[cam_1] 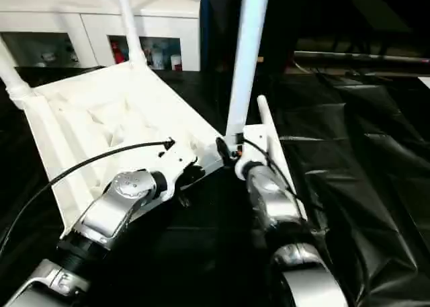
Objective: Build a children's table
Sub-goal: Rotate leg to tighten, then rotate table base
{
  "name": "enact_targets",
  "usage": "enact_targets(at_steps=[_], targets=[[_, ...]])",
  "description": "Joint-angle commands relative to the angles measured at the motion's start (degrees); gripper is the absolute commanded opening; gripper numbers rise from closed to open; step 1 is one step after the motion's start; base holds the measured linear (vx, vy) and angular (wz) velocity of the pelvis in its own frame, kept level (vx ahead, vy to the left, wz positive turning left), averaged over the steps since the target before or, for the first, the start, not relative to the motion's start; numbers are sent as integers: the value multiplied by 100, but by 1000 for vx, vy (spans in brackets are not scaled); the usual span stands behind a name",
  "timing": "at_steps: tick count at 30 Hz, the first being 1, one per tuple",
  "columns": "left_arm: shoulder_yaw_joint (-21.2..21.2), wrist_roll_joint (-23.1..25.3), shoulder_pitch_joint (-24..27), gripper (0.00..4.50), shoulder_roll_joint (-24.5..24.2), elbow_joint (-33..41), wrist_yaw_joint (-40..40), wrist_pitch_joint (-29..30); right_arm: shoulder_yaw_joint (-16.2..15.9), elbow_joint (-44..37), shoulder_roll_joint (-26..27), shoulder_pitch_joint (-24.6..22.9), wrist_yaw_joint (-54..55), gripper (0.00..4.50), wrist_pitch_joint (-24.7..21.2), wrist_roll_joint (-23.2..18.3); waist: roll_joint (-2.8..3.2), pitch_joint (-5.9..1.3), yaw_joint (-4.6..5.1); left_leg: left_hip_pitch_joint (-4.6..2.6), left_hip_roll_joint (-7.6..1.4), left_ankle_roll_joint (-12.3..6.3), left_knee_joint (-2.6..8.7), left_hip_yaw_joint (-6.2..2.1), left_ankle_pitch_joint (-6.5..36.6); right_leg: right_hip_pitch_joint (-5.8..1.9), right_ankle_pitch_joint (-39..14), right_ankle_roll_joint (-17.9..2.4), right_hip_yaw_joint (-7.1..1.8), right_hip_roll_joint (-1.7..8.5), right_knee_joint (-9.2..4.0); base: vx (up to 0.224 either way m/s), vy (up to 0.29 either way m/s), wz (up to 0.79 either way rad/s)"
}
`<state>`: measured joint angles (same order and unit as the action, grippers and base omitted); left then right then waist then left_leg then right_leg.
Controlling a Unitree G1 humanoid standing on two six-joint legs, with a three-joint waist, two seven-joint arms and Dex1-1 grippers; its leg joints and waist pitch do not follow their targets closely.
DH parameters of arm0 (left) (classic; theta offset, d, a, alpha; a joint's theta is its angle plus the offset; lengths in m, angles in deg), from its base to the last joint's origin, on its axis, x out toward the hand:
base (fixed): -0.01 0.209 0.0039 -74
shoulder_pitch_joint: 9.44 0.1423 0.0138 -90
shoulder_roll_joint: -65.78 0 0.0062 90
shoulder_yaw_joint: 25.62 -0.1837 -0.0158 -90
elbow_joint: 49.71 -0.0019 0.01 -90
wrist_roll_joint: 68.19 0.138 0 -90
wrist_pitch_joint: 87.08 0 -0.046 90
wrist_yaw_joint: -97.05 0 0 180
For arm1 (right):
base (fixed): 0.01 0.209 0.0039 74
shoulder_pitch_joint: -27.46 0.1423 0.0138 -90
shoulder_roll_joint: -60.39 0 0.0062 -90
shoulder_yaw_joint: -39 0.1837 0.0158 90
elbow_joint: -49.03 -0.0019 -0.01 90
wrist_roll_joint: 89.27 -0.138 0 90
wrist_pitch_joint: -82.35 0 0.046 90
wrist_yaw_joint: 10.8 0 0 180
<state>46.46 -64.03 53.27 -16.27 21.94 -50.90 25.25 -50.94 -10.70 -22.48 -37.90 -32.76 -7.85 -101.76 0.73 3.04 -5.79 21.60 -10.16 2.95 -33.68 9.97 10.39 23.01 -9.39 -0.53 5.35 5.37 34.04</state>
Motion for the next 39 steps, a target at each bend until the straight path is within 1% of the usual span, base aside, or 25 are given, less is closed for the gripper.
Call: enact_targets(at_steps=[1, 3, 4, 8, 9, 10, 13, 14, 16, 17, 18, 19, 20, 21, 22, 23, 24, 26, 27, 28, 29, 32, 35, 36, 39], targets=[[292, -236, -12, 58, 34, 190, -57, -178, -93, -619, -147, -225, -346, 375, -221, -161, -4, -364, -23, -48, -292, -202, 445, -92, 1452, -302, -1586, -858, -304, 361, -462, 0, 0, 0], [497, -504, 42, 85, 72, 470, 69, -140, -171, -1366, -410, -637, -764, 375, -458, -414, 17, -371, -9, -15, -293, -178, 451, -115, 1493, -320, -1767, -873, -289, 379, -477, 0, 0, 0], [556, -536, 57, 85, 38, 530, 70, -279, -182, -1678, -521, -804, -952, 375, -554, -539, 57, -370, -23, -34, -296, -177, 442, -116, 1518, -306, -1760, -878, -290, 373, -474, 0, 0, 0], [878, -716, 106, 105, -81, 822, 27, -505, -235, -2402, -875, -1230, -1483, 375, -762, -862, 42, -354, -8, -22, -299, -256, 448, -119, 1628, -297, -1821, -824, -282, 351, -503, 0, 0, 0], [1016, -784, 119, 130, -138, 959, 8, -522, -259, -2480, -973, -1306, -1580, 375, -885, -846, 53, -350, 7, -30, -294, -257, 446, -118, 1678, -287, -1922, -830, -280, 347, -511, 0, 0, 0], [1034, -792, 122, 130, -148, 979, 6, -525, -264, -2483, -986, -1313, -1589, 375, -899, -837, 80, -351, 10, -33, -297, -238, 447, -124, 1687, -284, -1945, -843, -278, 347, -503, 0, 0, 0], [1293, -749, 192, 148, -353, 1248, -166, -393, -377, -2455, -1147, -1366, -1624, 375, -1118, -594, 61, -340, 31, -44, -285, -196, 442, -116, 1759, -260, -2105, -837, -274, 336, -522, 0, 0, 0], [1293, -749, 192, 148, -353, 1248, -166, -393, -377, -2455, -1147, -1366, -1624, 375, -1118, -594, 67, -342, 33, -36, -286, -184, 446, -128, 1748, -270, -2107, -839, -270, 335, -507, 0, 0, 0], [1745, -456, 417, 148, -826, 1554, -599, -179, -557, -2086, -1185, -1216, -1228, 375, -1431, -54, 35, -332, 64, -1, -277, -158, 464, -131, 1685, -276, -2152, -790, -263, 322, -501, 0, 0, 0], [1977, -374, 522, 148, -976, 1646, -797, -132, -632, -1950, -1159, -1143, -1090, 375, -1466, 84, 60, -333, 76, -8, -265, -115, 456, -138, 1673, -269, -2201, -778, -260, 322, -493, 0, 0, 0], [2337, -238, 687, 148, -1192, 1772, -1101, -56, -730, -1712, -1086, -1014, -895, 375, -1492, 247, -19, -337, 96, -12, -260, -106, 442, -137, 1608, -262, -2187, -797, -259, 329, -470, 0, 0, 0], [2337, -238, 687, 148, -1192, 1772, -1101, -56, -730, -1712, -1086, -1014, -895, 375, -1492, 247, 14, -342, 119, 2, -245, -103, 434, -141, 1572, -269, -2193, -813, -255, 327, -457, 0, 0, 0], [2603, -44, 837, 148, -1397, 1842, -1332, 43, -777, -1479, -980, -878, -762, 375, -1498, 308, -10, -336, 122, 5, -243, -115, 434, -130, 1557, -268, -2245, -770, -254, 323, -480, 0, 0, 0], [2603, -44, 837, 148, -1397, 1842, -1332, 43, -777, -1479, -980, -878, -762, 375, -1498, 308, 39, -332, 131, -30, -246, -113, 430, -134, 1580, -232, -2288, -773, -257, 320, -487, 0, 0, 0], [2899, 137, 1020, 148, -1610, 1917, -1501, 166, -826, -1213, -859, -710, -669, 375, -1499, 358, 16, -339, 110, -83, -269, -105, 424, -126, 1653, -195, -2264, -786, -263, 312, -497, 0, 0, 0], [3360, 429, 1386, 148, -1939, 2056, -1713, 372, -902, -762, -665, -414, -539, 375, -1457, 454, -36, -334, 112, -61, -281, -116, 442, -129, 1642, -193, -2127, -859, -268, 300, -469, 0, 0, 0], [3535, 526, 1540, 148, -2057, 2105, -1783, 442, -937, -582, -590, -289, -490, 375, -1418, 506, 18, -329, 140, 18, -276, -85, 475, -168, 1566, -248, -1996, -914, -259, 316, -405, 0, 0, 0], [3535, 526, 1540, 148, -2057, 2105, -1783, 442, -937, -582, -590, -289, -490, 375, -1418, 506, 73, -343, 126, -56, -297, -36, 460, -160, 1660, -182, -1936, -905, -265, 298, -420, 0, 0, 0], [3681, 603, 1707, 148, -2163, 2144, -1807, 526, -964, -402, -516, -164, -418, 375, -1391, 559, 36, -357, 60, -135, -312, -6, 434, -131, 1621, -132, -1458, -1056, -300, 286, -382, 0, 0, 0], [3698, 614, 1750, 148, -2186, 2151, -1801, 548, -970, -364, -498, -133, -405, 375, -1387, 572, 44, -343, 50, -124, -305, -2, 449, -115, 1654, -133, -1426, -1079, -306, 273, -387, 0, 0, 0], [3807, 695, 2130, 148, -2379, 2193, -1714, 771, -1019, -37, -345, 132, -296, 375, -1336, 691, -27, -351, 53, -74, -308, 7, 455, -133, 1678, -166, -1402, -1128, -306, 311, -319, 0, 0, 0], [3740, 645, 2385, 148, -2496, 2197, -1685, 1009, -1011, 211, -220, 333, -213, 375, -1306, 762, 7, -328, 44, -107, -306, 86, 486, -132, 1902, -138, -1663, -1017, -316, 307, -383, 0, 0, 0], [3435, 500, 2569, 148, -2504, 2127, -1418, 1247, -1045, 534, -105, 529, -152, 375, -1203, 856, -44, -320, 22, -114, -303, 194, 506, -144, 2166, -136, -1740, -982, -326, 329, -395, 0, 0, 0], [3435, 500, 2569, 148, -2504, 2127, -1418, 1247, -1045, 534, -105, 529, -152, 375, -1203, 856, -45, -321, 20, -121, -300, 202, 504, -146, 2191, -131, -1776, -981, -329, 338, -397, 0, 0, 0], [2802, 230, 2648, 148, -2369, 2164, -599, 1055, -1065, 1006, 15, 753, -135, 375, -977, 915, -26, -313, 10, -118, -303, 259, 512, -162, 2350, -121, -1997, -954, -336, 369, -423, 0, 0, 0]])
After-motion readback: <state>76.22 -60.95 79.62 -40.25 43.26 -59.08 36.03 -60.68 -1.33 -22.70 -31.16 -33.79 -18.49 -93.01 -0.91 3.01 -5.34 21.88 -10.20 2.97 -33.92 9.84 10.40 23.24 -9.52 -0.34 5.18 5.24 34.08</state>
